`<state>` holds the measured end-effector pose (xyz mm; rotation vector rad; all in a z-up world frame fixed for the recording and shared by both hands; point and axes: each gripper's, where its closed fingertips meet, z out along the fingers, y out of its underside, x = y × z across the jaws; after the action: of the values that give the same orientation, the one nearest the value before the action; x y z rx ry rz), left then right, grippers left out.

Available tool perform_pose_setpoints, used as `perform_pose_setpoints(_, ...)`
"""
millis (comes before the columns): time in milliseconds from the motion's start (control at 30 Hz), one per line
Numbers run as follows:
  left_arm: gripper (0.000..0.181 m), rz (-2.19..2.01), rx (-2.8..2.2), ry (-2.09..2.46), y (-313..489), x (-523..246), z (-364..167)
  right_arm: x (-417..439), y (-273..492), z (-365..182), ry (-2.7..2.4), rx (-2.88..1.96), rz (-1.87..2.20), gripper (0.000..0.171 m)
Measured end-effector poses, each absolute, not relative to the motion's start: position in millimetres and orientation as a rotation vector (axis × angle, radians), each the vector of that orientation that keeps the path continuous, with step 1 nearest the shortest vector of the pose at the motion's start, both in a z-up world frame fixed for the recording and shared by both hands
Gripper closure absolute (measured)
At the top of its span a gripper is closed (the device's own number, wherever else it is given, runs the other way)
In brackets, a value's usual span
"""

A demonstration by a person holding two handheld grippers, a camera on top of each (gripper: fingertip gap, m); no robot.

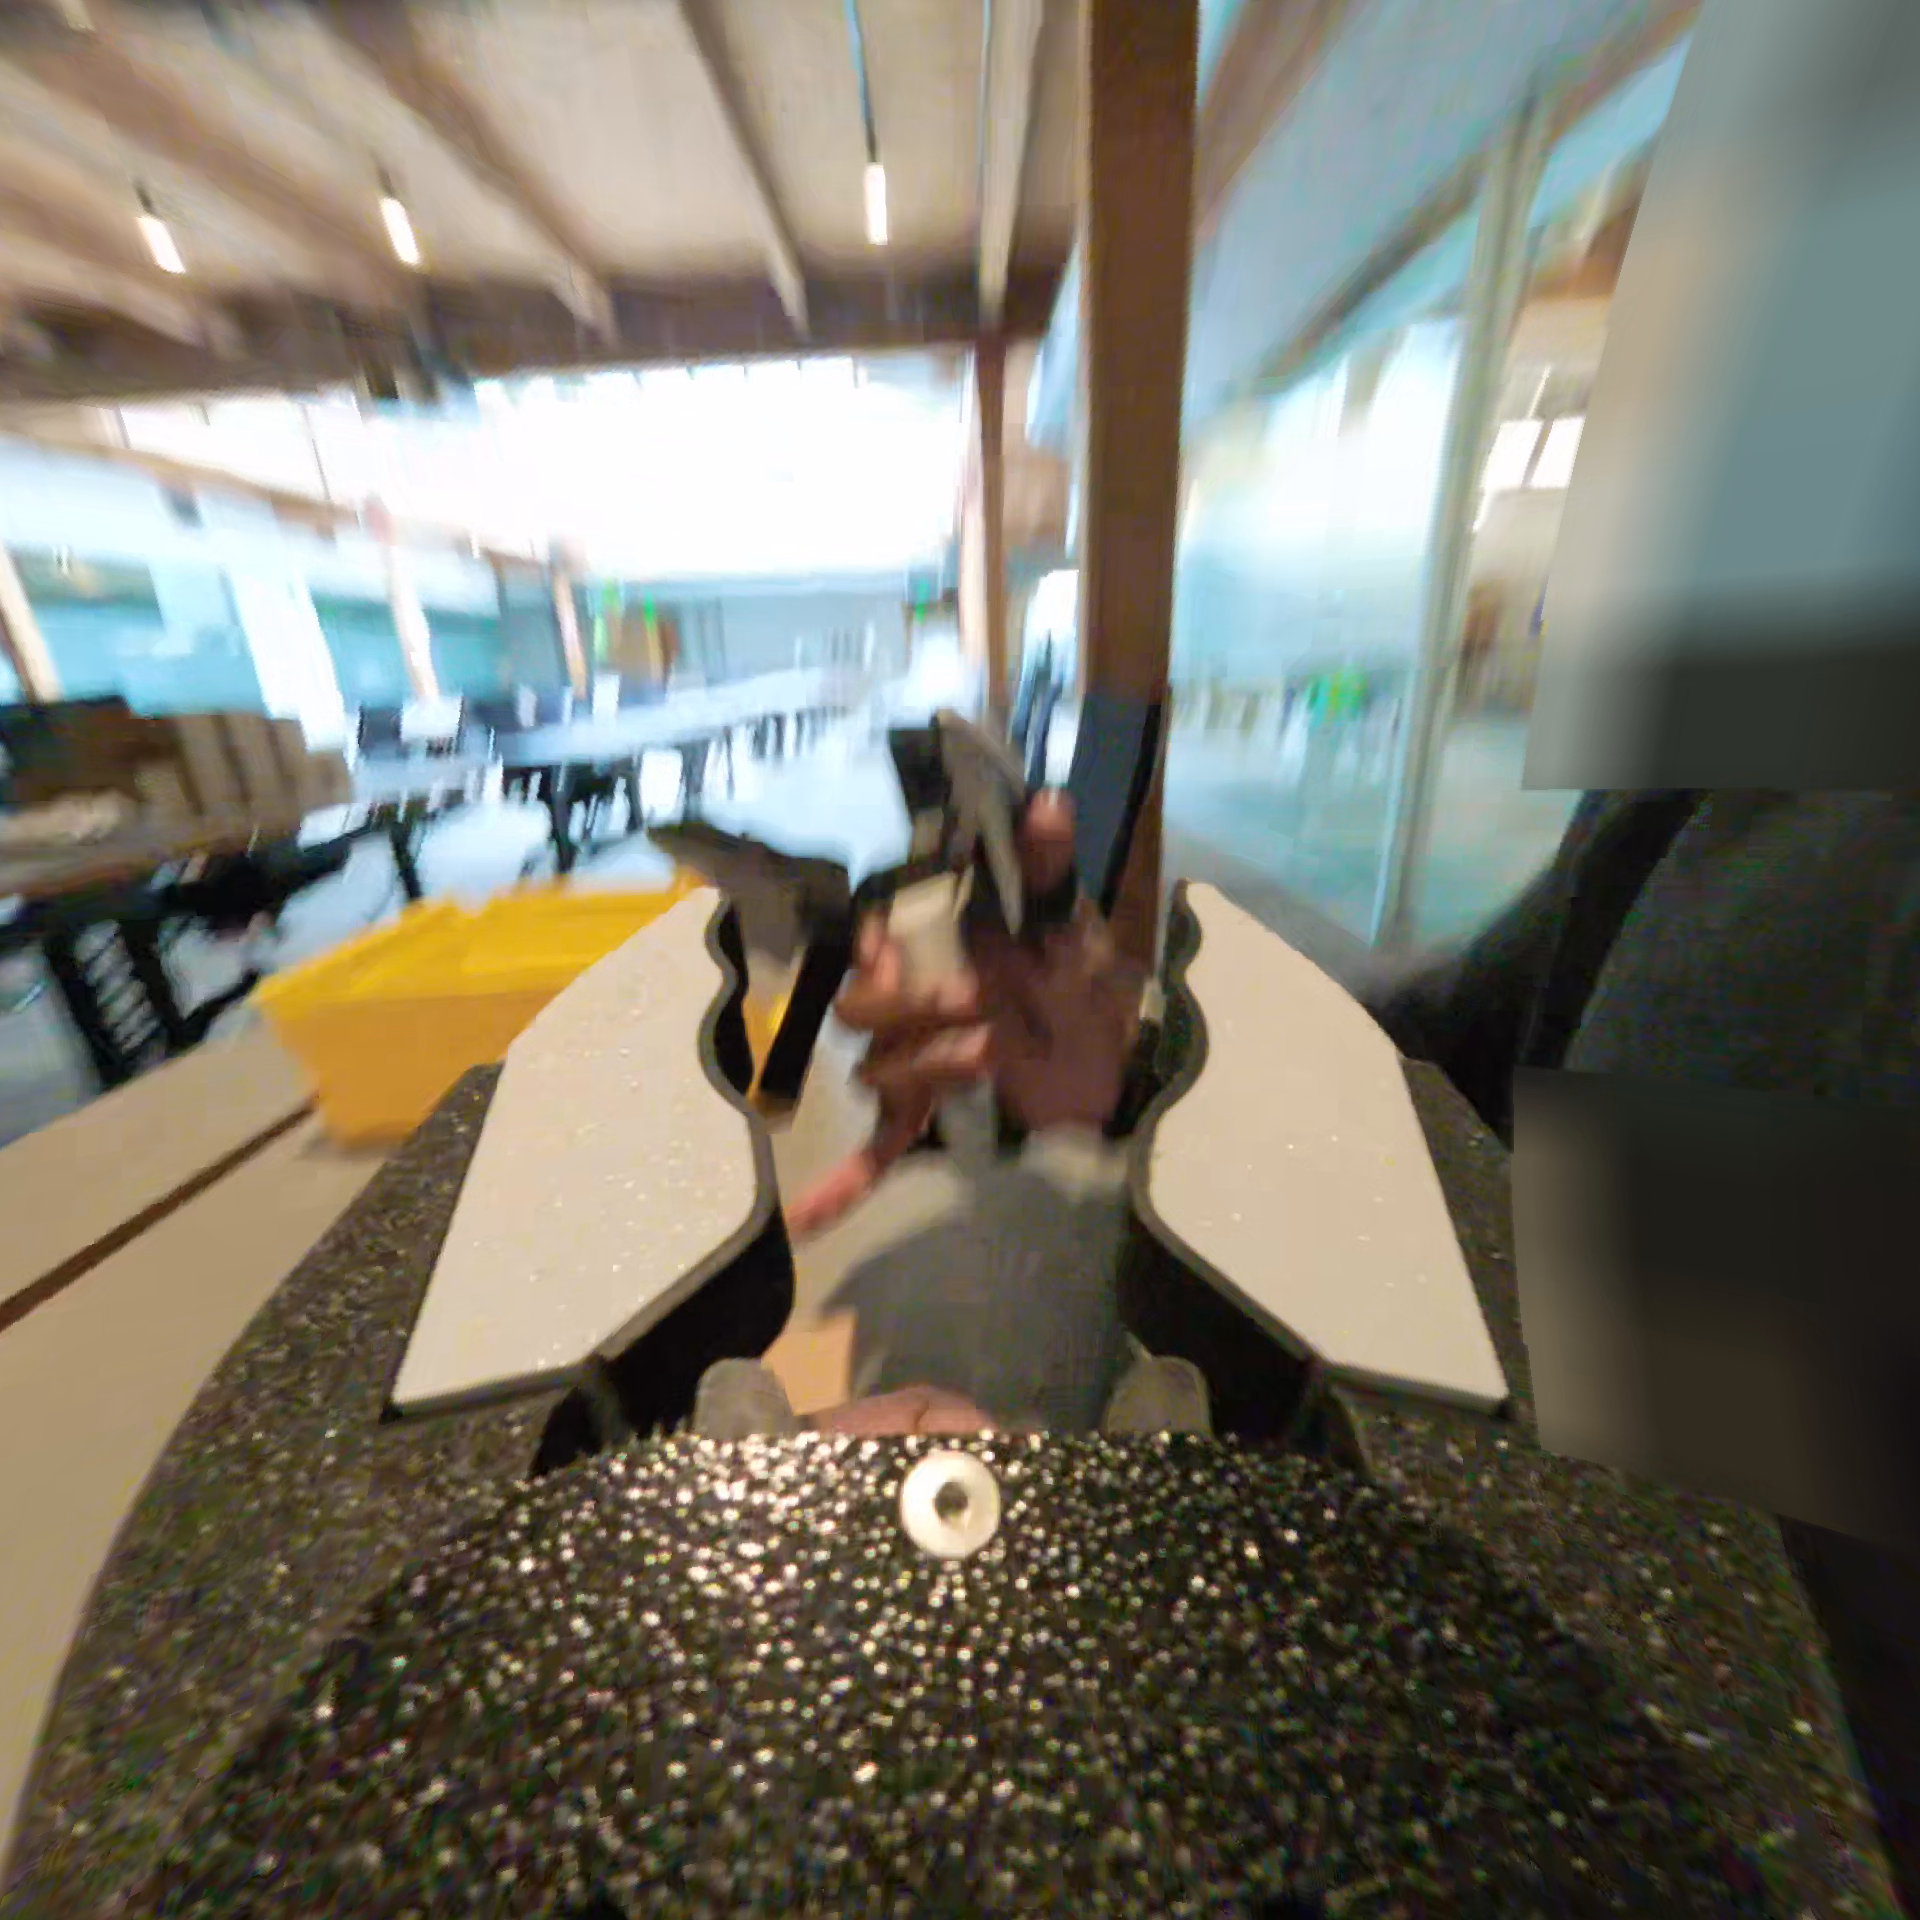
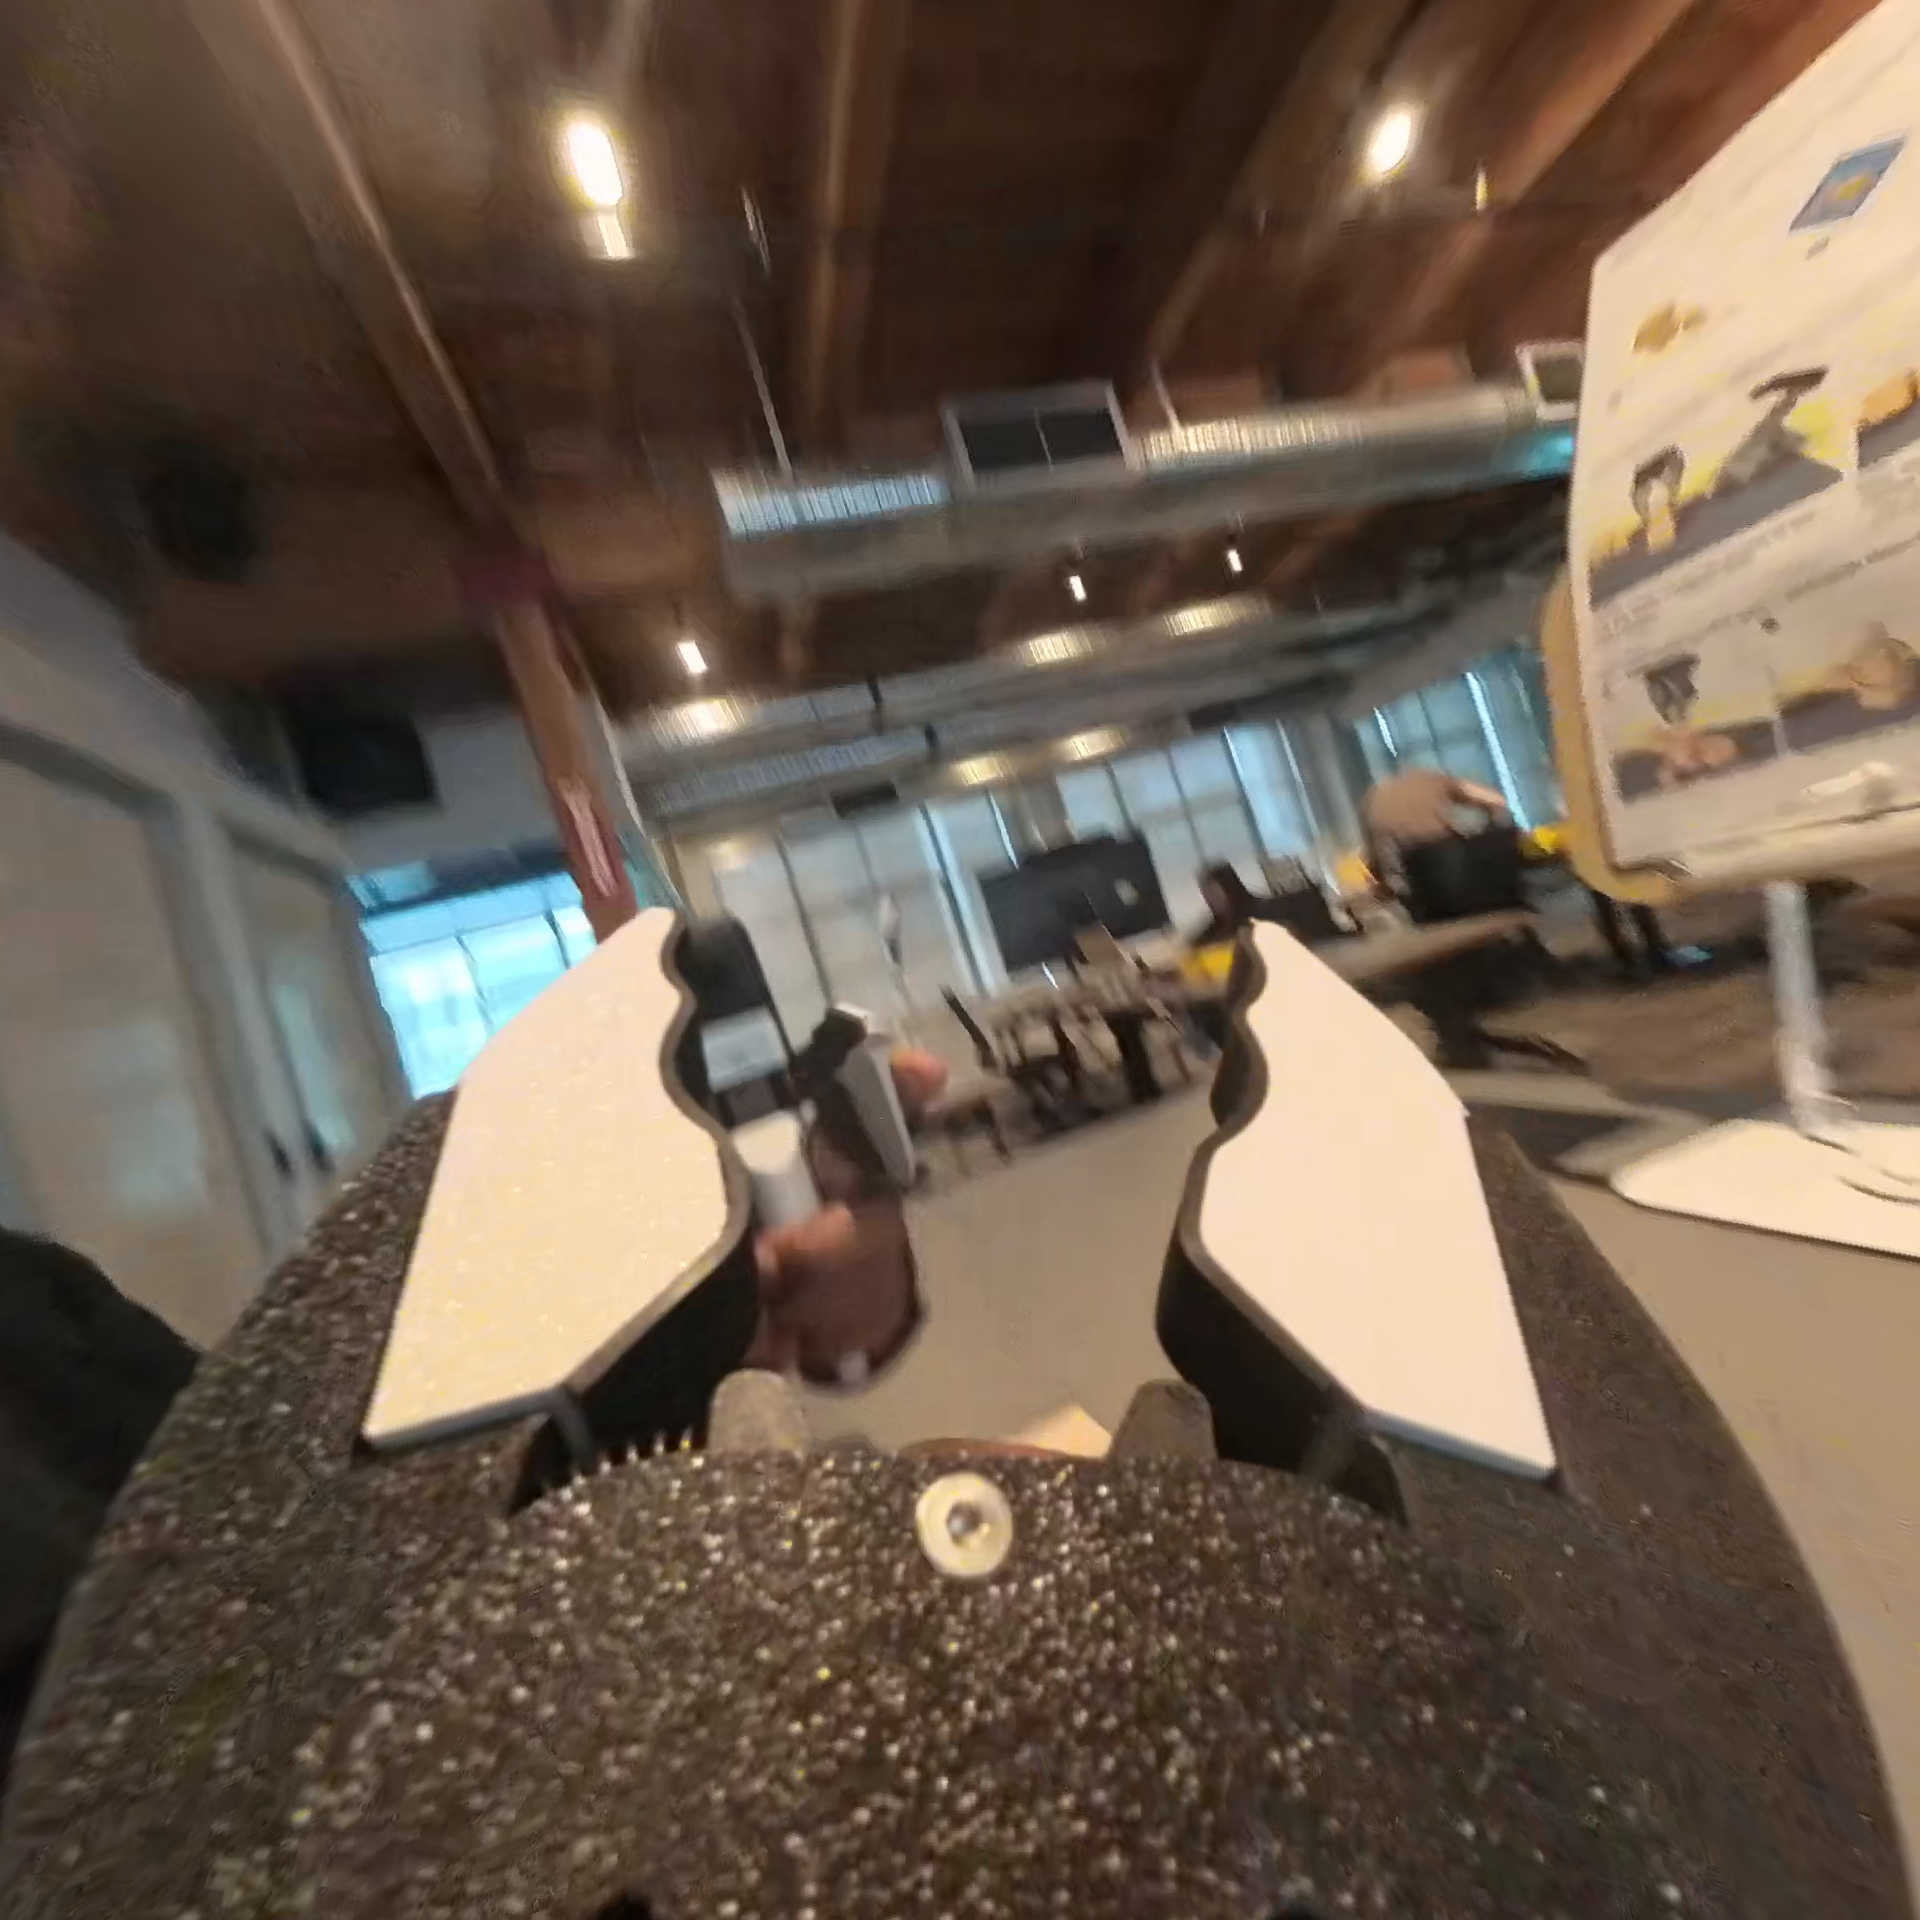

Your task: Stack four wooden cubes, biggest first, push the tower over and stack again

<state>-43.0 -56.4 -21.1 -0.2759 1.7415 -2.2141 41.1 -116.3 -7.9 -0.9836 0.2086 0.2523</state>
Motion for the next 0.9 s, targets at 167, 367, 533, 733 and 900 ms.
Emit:
perform_pose_setpoints(167,0.108,-2.676,-0.542,1.162,-78,-35,9,20,-118,24,0.233,-0.771,0.373,0.063)
perform_pose_setpoints(367,0.109,-2.513,-0.56,1.13,-116,-35,-6,3,-129,45,0.247,-0.594,0.341,0.055)
perform_pose_setpoints(533,0.114,-2.341,-0.481,1.21,-136,-41,-17,6,-135,45,0.262,-0.573,0.283,0.049)
perform_pose_setpoints(733,0.12,-2.456,-0.474,1.237,-141,-46,-17,2,-128,50,0.255,-0.651,0.285,0.043)
perform_pose_setpoints(900,0.126,-2.489,-0.446,1.288,-148,-51,-21,-9,-125,50,0.223,-0.682,0.338,0.063)
